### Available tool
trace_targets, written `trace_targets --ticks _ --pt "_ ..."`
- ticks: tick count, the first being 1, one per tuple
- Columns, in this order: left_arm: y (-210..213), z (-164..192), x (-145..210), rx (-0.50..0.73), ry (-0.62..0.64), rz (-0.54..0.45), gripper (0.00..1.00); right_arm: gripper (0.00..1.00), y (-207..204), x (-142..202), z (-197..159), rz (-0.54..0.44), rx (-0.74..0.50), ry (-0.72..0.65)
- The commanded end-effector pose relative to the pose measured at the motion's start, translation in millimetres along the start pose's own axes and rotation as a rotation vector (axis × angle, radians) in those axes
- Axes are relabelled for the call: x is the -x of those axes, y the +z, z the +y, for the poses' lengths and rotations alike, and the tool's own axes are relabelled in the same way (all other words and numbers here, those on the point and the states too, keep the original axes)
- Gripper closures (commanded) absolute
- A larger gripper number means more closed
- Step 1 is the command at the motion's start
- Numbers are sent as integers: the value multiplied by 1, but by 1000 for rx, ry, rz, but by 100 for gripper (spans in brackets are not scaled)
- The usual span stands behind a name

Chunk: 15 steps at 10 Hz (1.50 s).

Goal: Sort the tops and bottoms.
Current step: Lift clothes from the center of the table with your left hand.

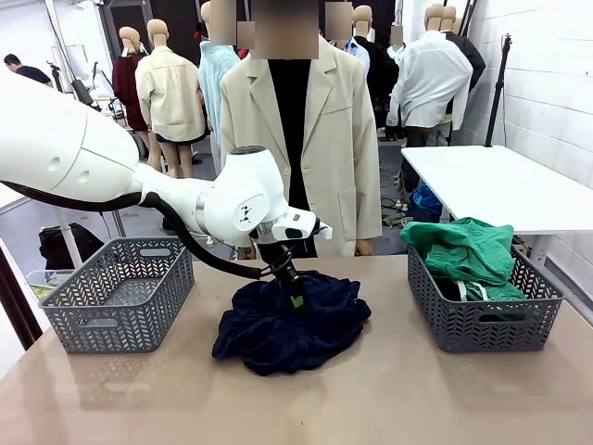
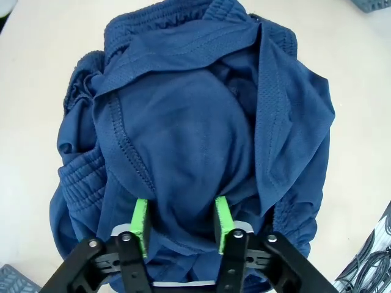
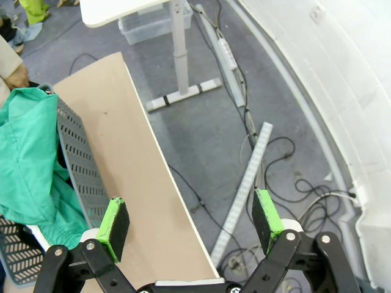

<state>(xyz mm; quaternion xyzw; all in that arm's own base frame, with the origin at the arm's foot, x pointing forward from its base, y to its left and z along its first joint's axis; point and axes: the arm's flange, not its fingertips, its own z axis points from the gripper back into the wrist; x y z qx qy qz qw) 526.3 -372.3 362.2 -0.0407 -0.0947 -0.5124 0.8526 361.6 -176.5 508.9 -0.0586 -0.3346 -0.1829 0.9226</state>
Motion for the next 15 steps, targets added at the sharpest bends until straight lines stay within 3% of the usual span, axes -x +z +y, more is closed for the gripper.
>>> trace_targets --ticks 1,4,5,9,11,12,15 --pt "7 2 3 7 20 3 100 0 -1 1 0 2 0 -16" --pt "17 1 8 28 21 -36 100 0 -1 1 0 2 0 -16" --pt "25 -2 12 1 12 -93 100 0 -1 1 0 2 0 -16" --pt "91 -15 28 1 34 -213 100 0 -1 1 0 2 0 -16" --pt "162 -25 42 7 0 -212 100 0 -1 1 0 2 0 -16" --pt "200 -21 44 -43 73 -167 100 0 -1 1 0 2 0 -16" --pt "345 -47 43 -211 91 -275 100 0 -1 1 0 2 0 -16"
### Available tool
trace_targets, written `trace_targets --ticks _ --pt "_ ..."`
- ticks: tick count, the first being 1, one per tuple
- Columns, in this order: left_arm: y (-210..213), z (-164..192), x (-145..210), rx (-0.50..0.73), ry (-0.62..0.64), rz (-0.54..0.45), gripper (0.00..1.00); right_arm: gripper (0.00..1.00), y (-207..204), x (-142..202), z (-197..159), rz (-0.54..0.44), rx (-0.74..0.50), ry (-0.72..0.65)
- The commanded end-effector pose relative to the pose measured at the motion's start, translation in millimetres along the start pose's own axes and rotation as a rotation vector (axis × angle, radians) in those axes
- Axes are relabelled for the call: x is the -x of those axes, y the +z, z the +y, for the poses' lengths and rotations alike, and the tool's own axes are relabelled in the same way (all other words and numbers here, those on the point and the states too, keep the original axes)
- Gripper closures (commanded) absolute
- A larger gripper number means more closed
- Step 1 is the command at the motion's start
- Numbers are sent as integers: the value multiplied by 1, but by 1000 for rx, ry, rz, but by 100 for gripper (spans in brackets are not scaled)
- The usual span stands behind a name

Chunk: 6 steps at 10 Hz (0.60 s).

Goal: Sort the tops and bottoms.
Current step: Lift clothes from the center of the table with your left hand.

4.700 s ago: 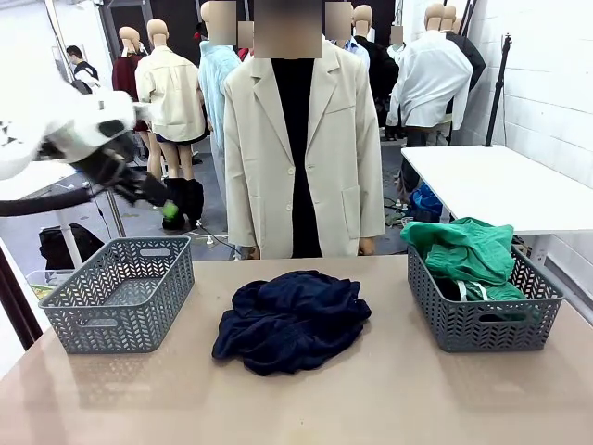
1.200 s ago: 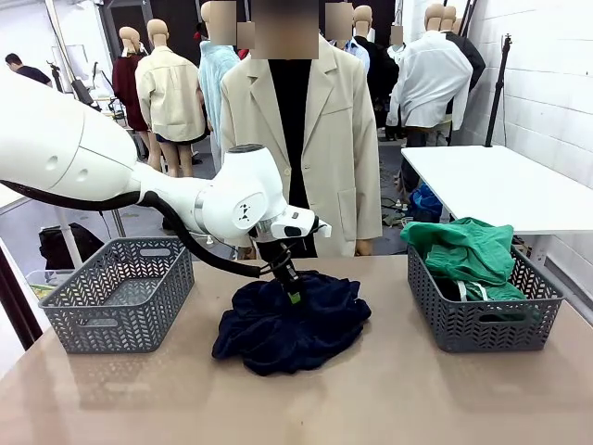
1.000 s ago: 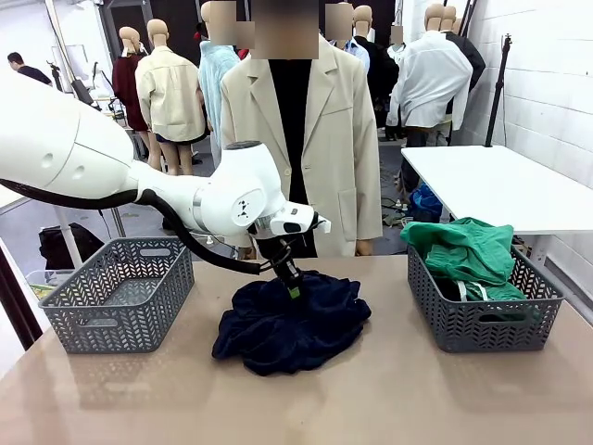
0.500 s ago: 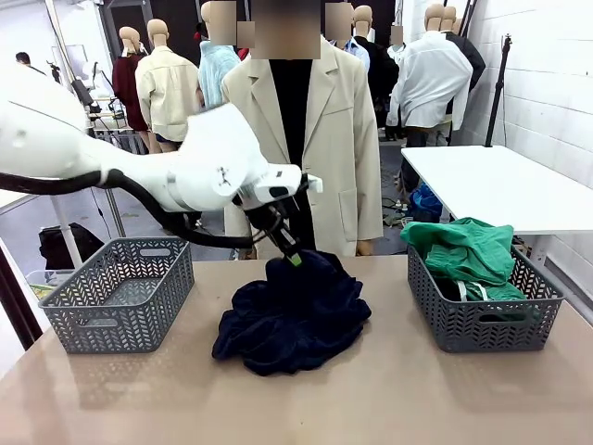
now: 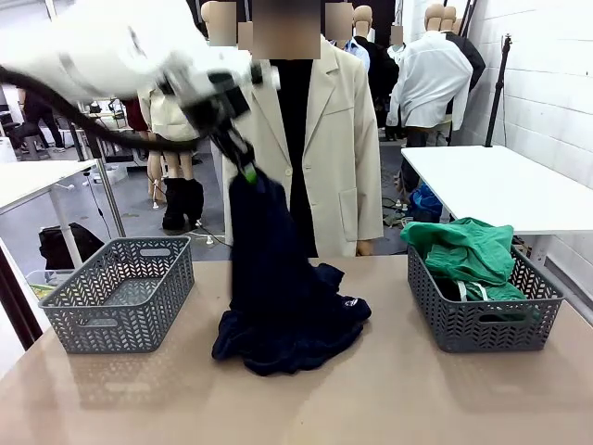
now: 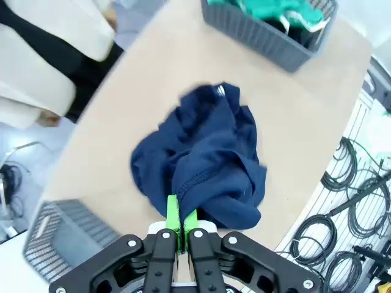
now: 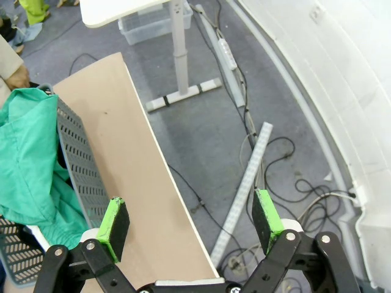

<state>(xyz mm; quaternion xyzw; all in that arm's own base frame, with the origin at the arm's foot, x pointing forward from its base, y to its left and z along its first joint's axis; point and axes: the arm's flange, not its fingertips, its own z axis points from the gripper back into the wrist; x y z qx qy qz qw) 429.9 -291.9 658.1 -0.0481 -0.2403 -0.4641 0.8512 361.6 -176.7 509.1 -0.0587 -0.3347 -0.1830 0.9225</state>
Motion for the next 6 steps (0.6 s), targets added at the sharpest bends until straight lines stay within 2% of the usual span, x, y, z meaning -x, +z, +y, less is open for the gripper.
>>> trace_targets --ticks 1,2,6 --pt "71 -14 -27 -120 29 -52 100 0 -1 1 1 2 0 -16" --pt "108 -23 -34 -197 50 -84 100 0 -1 1 1 2 0 -16" --pt "247 -62 -35 -329 181 -243 100 0 -1 1 1 2 0 -16"
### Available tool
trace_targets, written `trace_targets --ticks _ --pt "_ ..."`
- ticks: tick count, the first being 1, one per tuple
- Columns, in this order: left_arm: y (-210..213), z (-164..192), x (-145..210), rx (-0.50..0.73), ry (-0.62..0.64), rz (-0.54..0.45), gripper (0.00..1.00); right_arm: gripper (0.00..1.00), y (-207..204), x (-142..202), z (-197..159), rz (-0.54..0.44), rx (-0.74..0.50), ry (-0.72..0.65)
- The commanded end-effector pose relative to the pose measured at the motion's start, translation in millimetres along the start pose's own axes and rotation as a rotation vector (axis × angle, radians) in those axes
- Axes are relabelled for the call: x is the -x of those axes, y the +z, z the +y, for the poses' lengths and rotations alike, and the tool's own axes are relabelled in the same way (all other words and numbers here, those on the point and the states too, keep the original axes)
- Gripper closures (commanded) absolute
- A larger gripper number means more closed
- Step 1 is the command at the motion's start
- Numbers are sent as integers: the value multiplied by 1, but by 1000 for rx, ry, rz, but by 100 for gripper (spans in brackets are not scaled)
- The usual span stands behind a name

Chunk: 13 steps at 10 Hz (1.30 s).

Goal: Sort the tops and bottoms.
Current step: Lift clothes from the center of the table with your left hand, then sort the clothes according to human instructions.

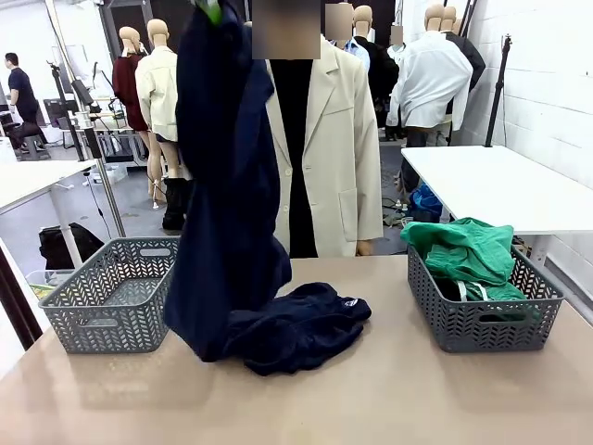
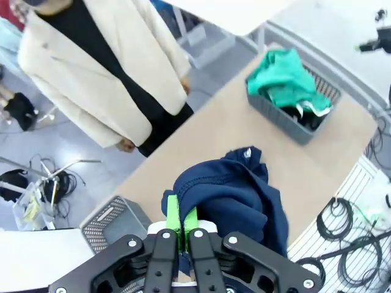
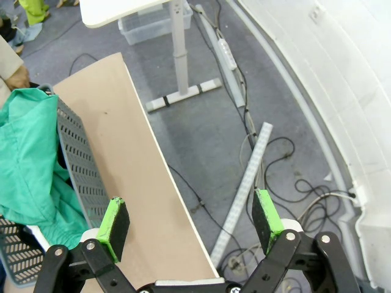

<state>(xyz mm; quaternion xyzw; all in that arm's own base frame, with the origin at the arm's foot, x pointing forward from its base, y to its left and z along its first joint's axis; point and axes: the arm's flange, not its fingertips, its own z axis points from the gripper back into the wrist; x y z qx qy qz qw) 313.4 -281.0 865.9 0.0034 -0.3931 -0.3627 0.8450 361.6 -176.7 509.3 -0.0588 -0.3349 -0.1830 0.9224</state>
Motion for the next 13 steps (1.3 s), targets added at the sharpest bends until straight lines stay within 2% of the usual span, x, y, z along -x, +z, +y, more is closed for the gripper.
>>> trace_targets --ticks 1,3,4,13 --pt "46 0 -3 -48 77 -39 100 0 -1 2 1 3 0 -16" --pt "76 -13 13 -47 78 -108 100 0 -1 2 1 3 0 -16" --pt "60 -3 -1 -30 65 -65 100 0 -1 2 1 3 0 -16" --pt "60 -3 -1 -30 65 -65 100 0 -1 2 1 3 0 -16"
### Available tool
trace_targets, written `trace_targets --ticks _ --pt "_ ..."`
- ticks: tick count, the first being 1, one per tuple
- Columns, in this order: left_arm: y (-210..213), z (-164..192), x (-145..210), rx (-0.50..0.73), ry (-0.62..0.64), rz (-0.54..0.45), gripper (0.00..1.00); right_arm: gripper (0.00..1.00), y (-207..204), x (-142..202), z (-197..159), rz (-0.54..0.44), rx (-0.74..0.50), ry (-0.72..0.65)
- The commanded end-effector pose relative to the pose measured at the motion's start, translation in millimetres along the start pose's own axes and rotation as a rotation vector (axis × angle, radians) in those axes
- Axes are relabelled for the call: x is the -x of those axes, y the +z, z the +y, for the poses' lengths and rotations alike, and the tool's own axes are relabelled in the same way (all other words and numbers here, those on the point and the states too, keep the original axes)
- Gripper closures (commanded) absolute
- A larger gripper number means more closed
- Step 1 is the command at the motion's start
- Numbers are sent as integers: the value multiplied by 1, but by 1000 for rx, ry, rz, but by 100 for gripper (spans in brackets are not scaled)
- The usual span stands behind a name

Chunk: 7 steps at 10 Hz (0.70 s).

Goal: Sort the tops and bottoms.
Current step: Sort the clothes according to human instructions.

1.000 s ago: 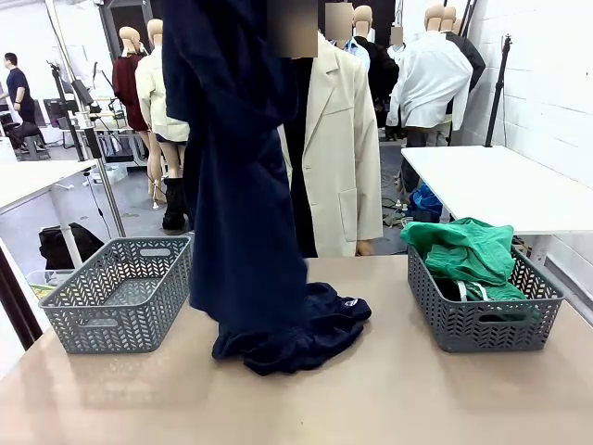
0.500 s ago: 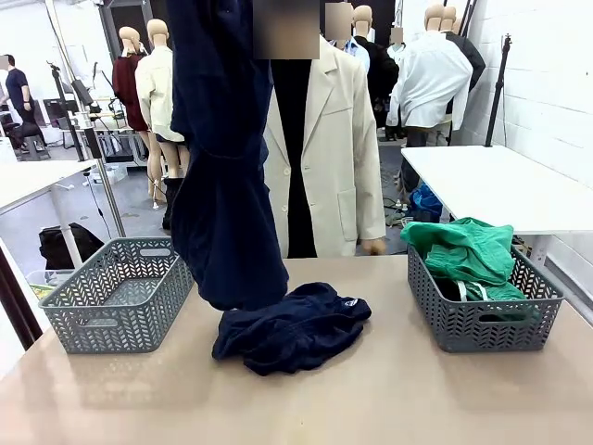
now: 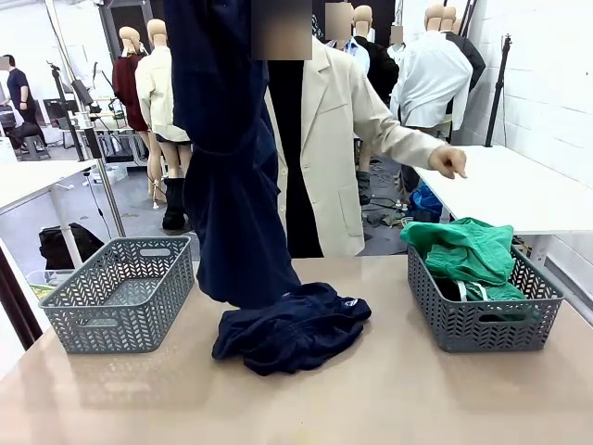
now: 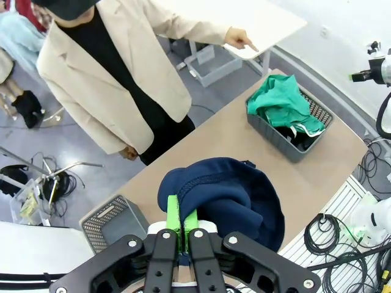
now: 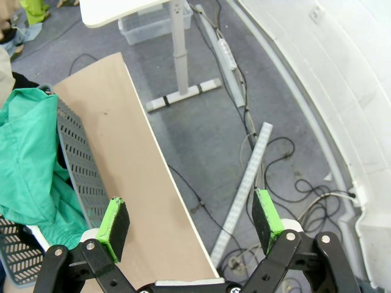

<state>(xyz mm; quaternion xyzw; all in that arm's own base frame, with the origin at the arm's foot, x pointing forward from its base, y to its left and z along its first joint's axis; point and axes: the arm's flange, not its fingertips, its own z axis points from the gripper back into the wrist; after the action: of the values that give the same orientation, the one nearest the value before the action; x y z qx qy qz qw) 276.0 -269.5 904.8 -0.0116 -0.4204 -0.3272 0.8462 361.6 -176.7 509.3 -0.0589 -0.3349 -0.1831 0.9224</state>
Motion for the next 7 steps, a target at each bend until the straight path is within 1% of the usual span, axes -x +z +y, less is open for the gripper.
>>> trace_targets --ticks 1,7 --pt "5 0 1 -7 -8 -10 100 0 -1 2 1 3 -1 -16" --pt "5 0 1 -7 -8 -10 100 0 -1 2 1 3 -1 -16"
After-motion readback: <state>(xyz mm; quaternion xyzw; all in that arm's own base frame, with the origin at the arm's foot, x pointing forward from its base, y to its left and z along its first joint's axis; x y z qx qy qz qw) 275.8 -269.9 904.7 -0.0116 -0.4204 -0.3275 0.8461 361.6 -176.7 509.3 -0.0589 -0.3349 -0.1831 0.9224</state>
